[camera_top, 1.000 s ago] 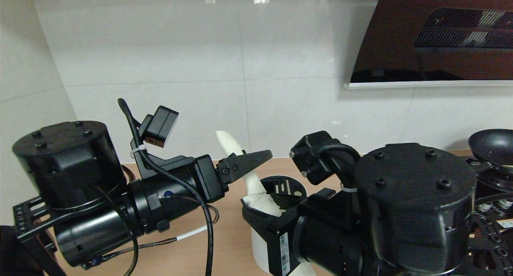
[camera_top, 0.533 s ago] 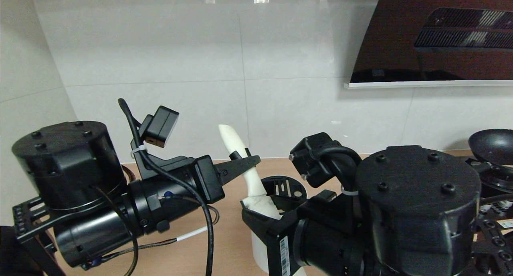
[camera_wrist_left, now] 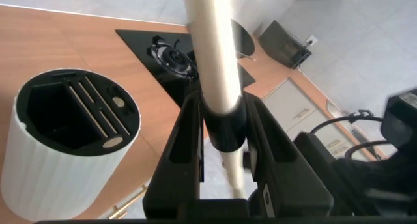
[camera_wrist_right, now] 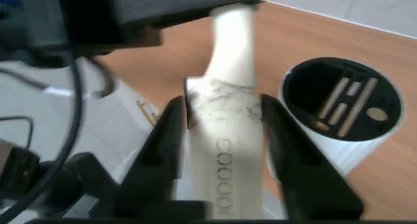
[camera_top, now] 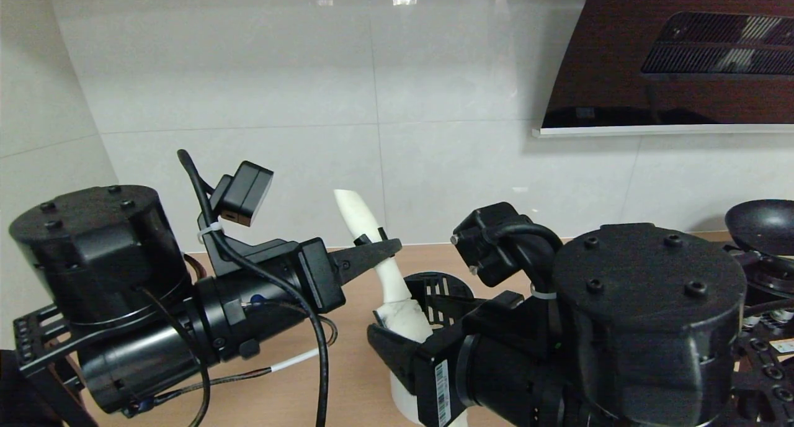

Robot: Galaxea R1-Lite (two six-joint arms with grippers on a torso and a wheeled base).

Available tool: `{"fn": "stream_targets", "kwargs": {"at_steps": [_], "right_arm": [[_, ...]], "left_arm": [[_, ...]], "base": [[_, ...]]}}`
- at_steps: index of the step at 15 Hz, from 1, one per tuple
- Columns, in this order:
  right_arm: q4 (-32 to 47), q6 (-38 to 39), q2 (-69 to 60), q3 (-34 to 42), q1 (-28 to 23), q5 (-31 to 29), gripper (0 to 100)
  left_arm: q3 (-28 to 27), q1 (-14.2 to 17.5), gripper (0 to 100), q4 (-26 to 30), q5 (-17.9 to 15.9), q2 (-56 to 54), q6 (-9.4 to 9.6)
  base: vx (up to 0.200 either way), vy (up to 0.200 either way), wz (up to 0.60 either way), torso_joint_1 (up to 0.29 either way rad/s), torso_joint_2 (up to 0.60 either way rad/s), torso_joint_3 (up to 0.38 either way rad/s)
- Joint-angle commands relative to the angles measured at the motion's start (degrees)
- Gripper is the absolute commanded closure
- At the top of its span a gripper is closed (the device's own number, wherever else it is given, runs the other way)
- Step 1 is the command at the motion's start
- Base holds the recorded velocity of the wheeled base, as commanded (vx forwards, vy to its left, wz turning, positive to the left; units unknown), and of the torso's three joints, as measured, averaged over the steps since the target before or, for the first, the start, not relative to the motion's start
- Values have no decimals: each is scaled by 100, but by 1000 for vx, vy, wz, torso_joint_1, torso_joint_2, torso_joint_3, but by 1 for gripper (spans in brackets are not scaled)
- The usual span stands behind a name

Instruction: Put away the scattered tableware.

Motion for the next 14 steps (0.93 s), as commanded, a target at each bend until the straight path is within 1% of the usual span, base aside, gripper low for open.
{"fn": "stream_targets", "kwargs": {"at_steps": [1,5,6,8,9,10,11,12,13,14], "right_arm": [[-1,-1,4,3,8,6,0],[7,8,-101,12,-9,-12,0],[7,-10,-242,29,-71,-38,0],[69,-54,-549,73,-396,-29,0],[131,-194,-778,161,-739,6,0],[131,-291,-918,240,-879,15,0],[131,-326,-998,284,-941,15,0],[148,-352,-1261,372,-1187,24,0],[262,-361,-1402,354,-1284,24,0],[377,-432,-1499,346,-1372,24,0]], "left_arm": [[-6,-1,100,-13,-1,-54,-5],[-103,-1,100,4,51,-107,12],[-226,16,100,66,183,-169,30],[-648,140,100,488,456,-371,162],[-1122,271,100,1173,886,-573,355],[-1447,298,100,1543,1194,-634,434],[-1614,298,100,1727,1334,-643,496],[-2186,289,100,2246,1660,-564,795],[-2370,280,100,2439,1721,-459,1014],[-2458,263,100,2501,1783,-371,1243]], "base": [[0,0,0,0,0,0],[0,0,0,0,0,0],[0,0,0,0,0,0],[0,0,0,0,0,0],[0,0,0,0,0,0],[0,0,0,0,0,0],[0,0,0,0,0,0],[0,0,0,0,0,0],[0,0,0,0,0,0],[0,0,0,0,0,0]]}}
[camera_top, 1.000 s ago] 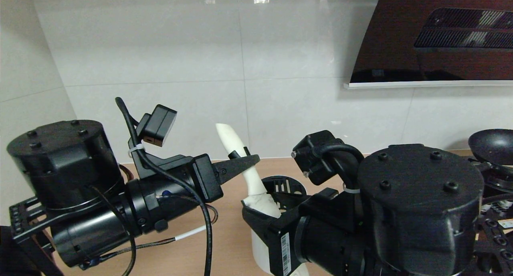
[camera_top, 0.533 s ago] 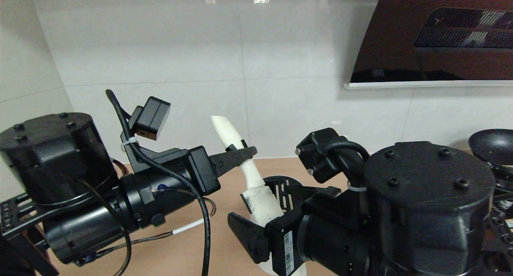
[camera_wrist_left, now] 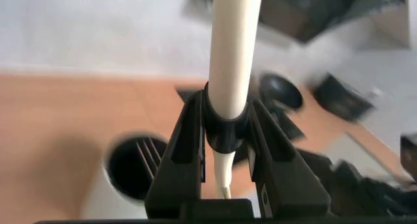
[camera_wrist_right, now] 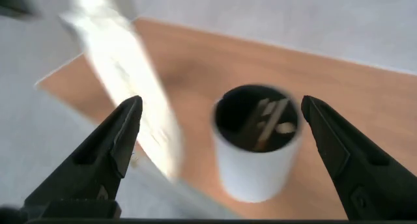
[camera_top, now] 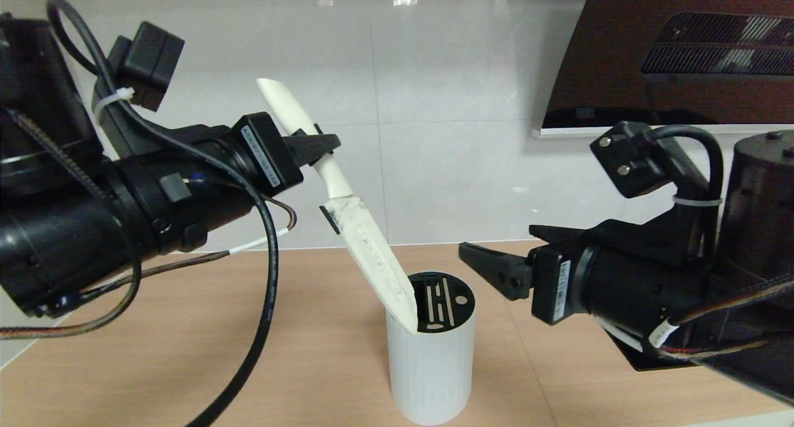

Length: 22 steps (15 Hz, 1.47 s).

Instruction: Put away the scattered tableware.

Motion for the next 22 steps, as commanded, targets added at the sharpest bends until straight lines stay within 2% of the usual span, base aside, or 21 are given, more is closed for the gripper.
{"fn": "stream_targets", "kwargs": {"at_steps": [1,2,3,4,5,6,9,12,14,16,17,18,19,22], "right_arm": [[150,-78,-411,14,-238,19,0],[212,-86,-472,5,-344,19,0],[212,-95,-490,-4,-441,19,0],[203,-95,-490,-12,-485,19,0],[203,-130,-490,-12,-546,19,0],[203,-148,-490,-12,-555,19,0],[203,-166,-463,-4,-599,19,0],[203,-166,-419,5,-608,19,0],[212,-166,-411,5,-608,19,0],[203,-166,-402,5,-608,19,0],[212,-166,-393,5,-616,19,0],[203,-166,-340,5,-643,19,0],[203,-166,-314,14,-652,19,0],[194,-166,-217,14,-687,19,0]], "left_arm": [[-319,-7,100,42,206,232,357],[-372,-51,100,7,453,408,717],[-433,-174,100,-81,716,575,946],[-433,-271,100,-151,866,619,1007],[-389,-490,100,-256,1455,707,1209],[-257,-561,100,-248,1903,733,1227],[-284,-640,100,-388,2386,944,1253],[-310,-859,100,-836,2993,1366,1535],[-266,-991,100,-1276,3204,1603,1746],[-284,-1000,100,-1531,3212,1788,1904],[-424,-1000,100,-1522,3177,1867,2097],[-600,-991,100,-1557,3212,2007,2378],[-582,-1000,100,-1601,3283,1990,2431],[-398,-1044,100,-1654,3300,2280,2334]], "base": [[0,0,0,0,0,0],[0,0,0,0,0,0],[0,0,0,0,0,0],[0,0,0,0,0,0],[0,0,0,0,0,0],[0,0,0,0,0,0],[0,0,0,0,0,0],[0,0,0,0,0,0],[0,0,0,0,0,0],[0,0,0,0,0,0],[0,0,0,0,0,0],[0,0,0,0,0,0],[0,0,0,0,0,0],[0,0,0,0,0,0]]}}
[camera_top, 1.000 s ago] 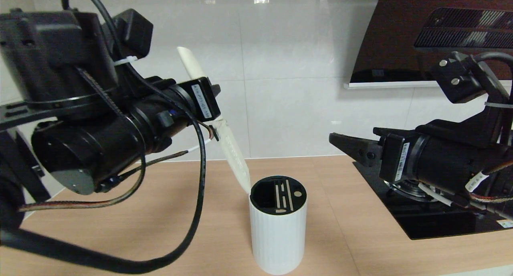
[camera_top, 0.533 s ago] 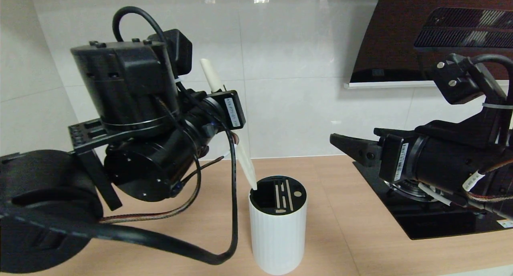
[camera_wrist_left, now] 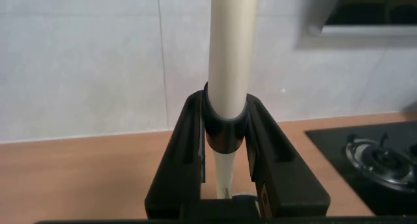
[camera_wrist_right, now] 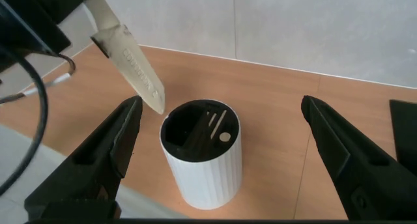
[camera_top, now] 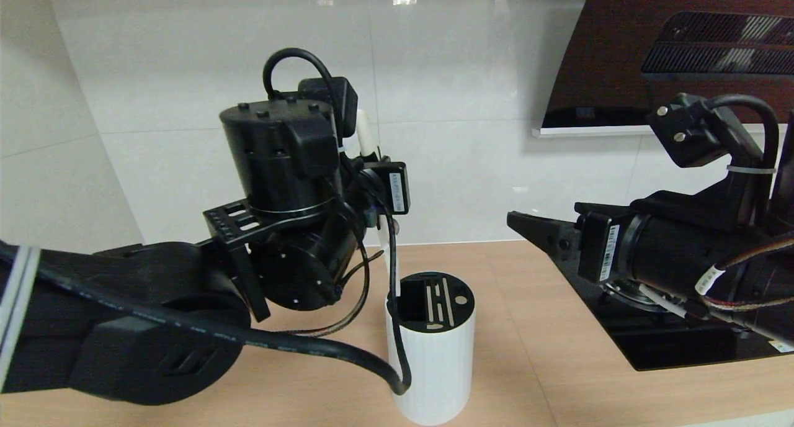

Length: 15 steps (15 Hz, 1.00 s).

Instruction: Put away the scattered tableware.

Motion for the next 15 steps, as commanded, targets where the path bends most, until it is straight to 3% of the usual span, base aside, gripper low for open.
{"fn": "stream_targets", "kwargs": {"at_steps": [1,7,15], "right_arm": [[-8,-1,121,9,-6,-2,0],[-17,-1,165,18,-15,-2,0],[-17,-1,165,27,-15,-2,0]], "left_arm": [[65,-25,100,-68,5,324,-129],[56,-95,100,-182,5,411,-190],[48,-236,100,-156,14,763,-445]], "base": [[0,0,0,0,0,0],[0,0,0,0,0,0],[0,0,0,0,0,0]]}}
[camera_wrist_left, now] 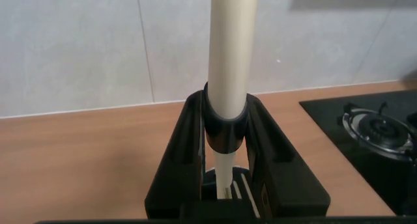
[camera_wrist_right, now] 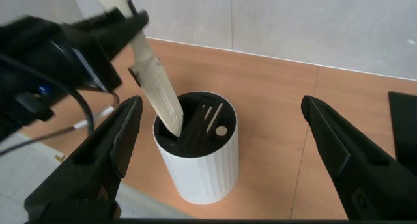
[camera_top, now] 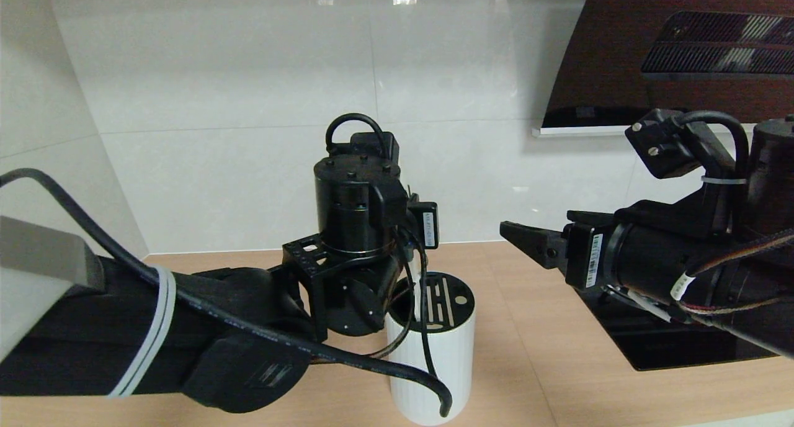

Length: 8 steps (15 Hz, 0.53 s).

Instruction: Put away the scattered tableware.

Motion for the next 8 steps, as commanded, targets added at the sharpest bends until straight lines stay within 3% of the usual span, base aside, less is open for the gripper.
{"fn": "stream_targets", "kwargs": {"at_steps": [1,8], "right_arm": [[-3,-3,6,-1,-1,1,0],[5,-3,41,-1,-18,1,0]], "left_arm": [[30,-75,100,9,9,118,-63],[232,-136,100,35,18,478,-116]], "base": [[0,0,0,0,0,0],[0,0,0,0,0,0]]}}
